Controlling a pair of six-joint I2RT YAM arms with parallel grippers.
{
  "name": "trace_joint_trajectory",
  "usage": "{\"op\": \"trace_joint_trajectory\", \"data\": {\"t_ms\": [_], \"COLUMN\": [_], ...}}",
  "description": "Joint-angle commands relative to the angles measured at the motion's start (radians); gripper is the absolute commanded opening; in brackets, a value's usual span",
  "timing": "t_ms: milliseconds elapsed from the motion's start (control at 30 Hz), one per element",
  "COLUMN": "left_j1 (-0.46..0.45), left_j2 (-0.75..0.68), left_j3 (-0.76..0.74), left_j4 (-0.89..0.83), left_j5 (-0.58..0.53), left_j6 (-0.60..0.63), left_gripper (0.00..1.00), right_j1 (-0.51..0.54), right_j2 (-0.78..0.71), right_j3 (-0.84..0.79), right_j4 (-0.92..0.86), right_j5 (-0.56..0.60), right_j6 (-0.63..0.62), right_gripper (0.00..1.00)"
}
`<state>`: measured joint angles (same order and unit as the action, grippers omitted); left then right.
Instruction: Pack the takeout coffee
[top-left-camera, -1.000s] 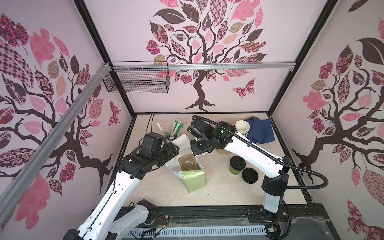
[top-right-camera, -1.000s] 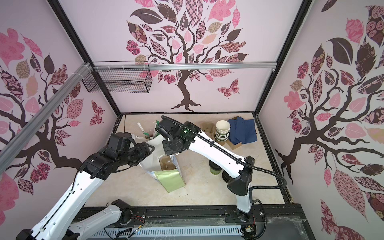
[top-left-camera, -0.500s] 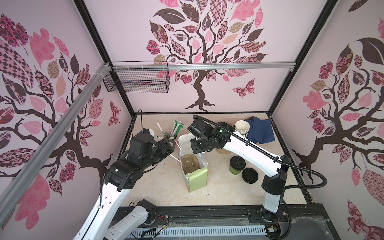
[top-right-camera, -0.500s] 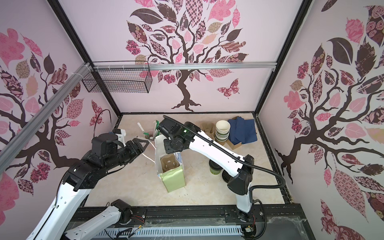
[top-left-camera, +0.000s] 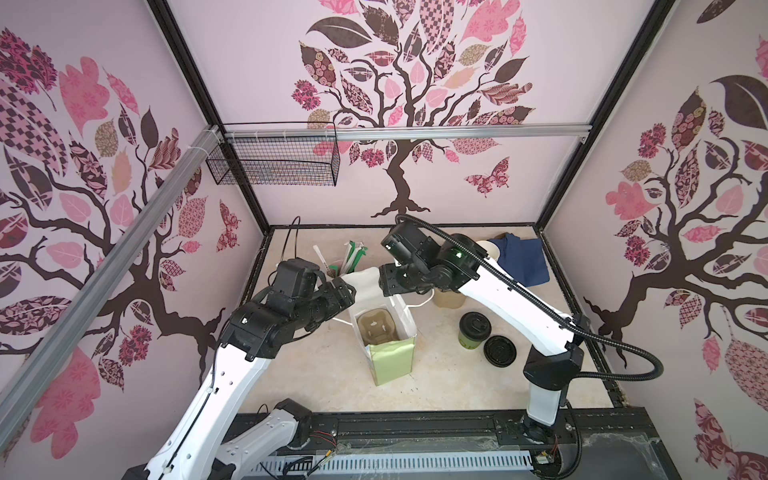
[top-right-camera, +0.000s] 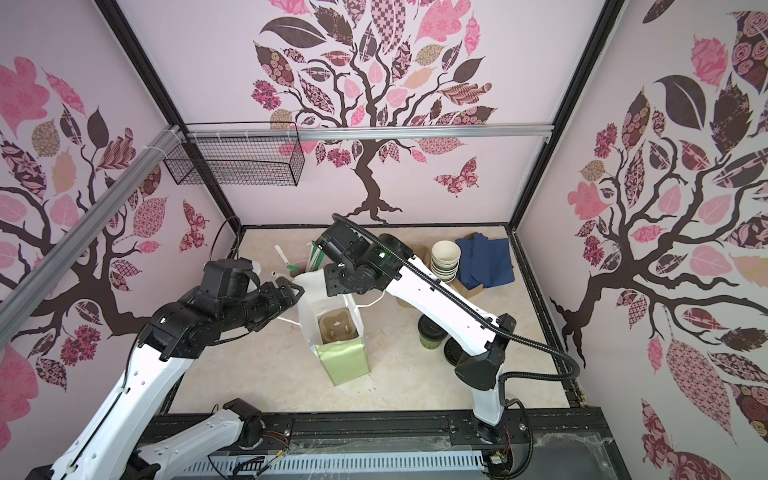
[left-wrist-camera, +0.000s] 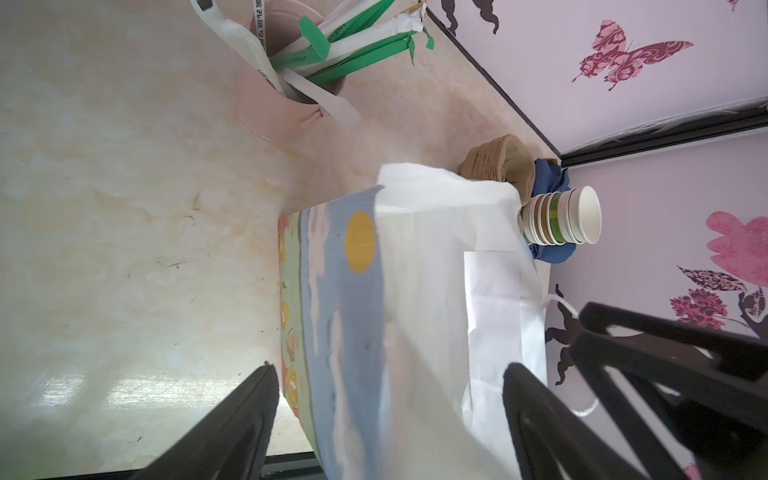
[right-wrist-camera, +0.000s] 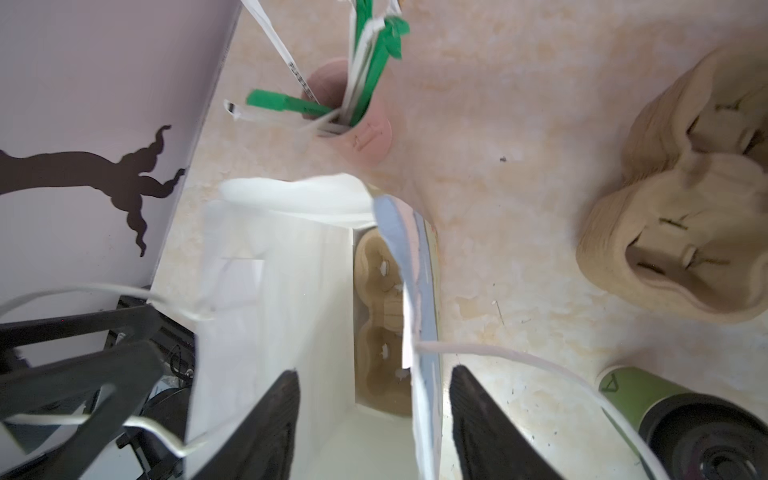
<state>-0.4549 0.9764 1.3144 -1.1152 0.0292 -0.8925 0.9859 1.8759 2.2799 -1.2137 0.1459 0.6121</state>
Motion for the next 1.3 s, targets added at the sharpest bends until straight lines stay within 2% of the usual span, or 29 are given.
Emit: {"op": "trace_joint_trajectory", "data": {"t_ms": [0, 167, 300, 433, 533, 600, 700, 767, 1067, 1167, 1267], "left_j1": [-0.001, -0.001, -0.001, -0.001, -0.001, -0.001, -0.001, -0.001, -0.001, -0.001, -0.001], "left_j2": [0.008, 0.025, 0.061, 0.084, 0.104, 0.110, 0.111, 0.114, 0.120, 0.120, 0.113], "left_j3": [0.052, 0.041, 0.038, 0.025, 0.013, 0.007, -0.008, -0.019, -0.031, -0.019, -0.012], "left_j4": [-0.060, -0.038, -0.043, -0.055, -0.049, -0.049, -0.051, -0.048, -0.038, -0.037, -0.011], "left_j5": [-0.016, 0.041, 0.096, 0.109, 0.131, 0.122, 0.111, 0.113, 0.110, 0.103, 0.125], "left_j6": [0.031, 0.043, 0.066, 0.081, 0.088, 0.090, 0.092, 0.095, 0.098, 0.102, 0.124], "left_gripper": [0.88, 0.88, 0.89, 0.83, 0.73, 0.68, 0.50, 0.43, 0.16, 0.03, 0.00], "right_j1": [-0.003, -0.009, -0.012, -0.012, -0.013, -0.017, -0.018, -0.019, -0.020, -0.020, -0.018], "right_j2": [-0.046, -0.083, -0.066, -0.033, -0.024, -0.020, -0.018, -0.014, -0.009, -0.020, -0.051], "right_j3": [0.039, -0.059, -0.127, -0.134, -0.159, -0.174, -0.185, -0.189, -0.174, -0.172, -0.177], "right_j4": [-0.020, -0.032, -0.064, -0.075, -0.064, -0.054, -0.033, -0.024, -0.006, -0.002, 0.020], "right_j5": [0.007, 0.046, 0.023, -0.005, -0.002, -0.007, -0.024, -0.040, -0.065, -0.055, -0.048], "right_j6": [0.008, 0.006, -0.027, -0.045, -0.051, -0.056, -0.061, -0.062, -0.053, -0.047, -0.041], "right_gripper": [0.68, 0.75, 0.80, 0.77, 0.68, 0.56, 0.41, 0.33, 0.01, 0.00, 0.00]}}
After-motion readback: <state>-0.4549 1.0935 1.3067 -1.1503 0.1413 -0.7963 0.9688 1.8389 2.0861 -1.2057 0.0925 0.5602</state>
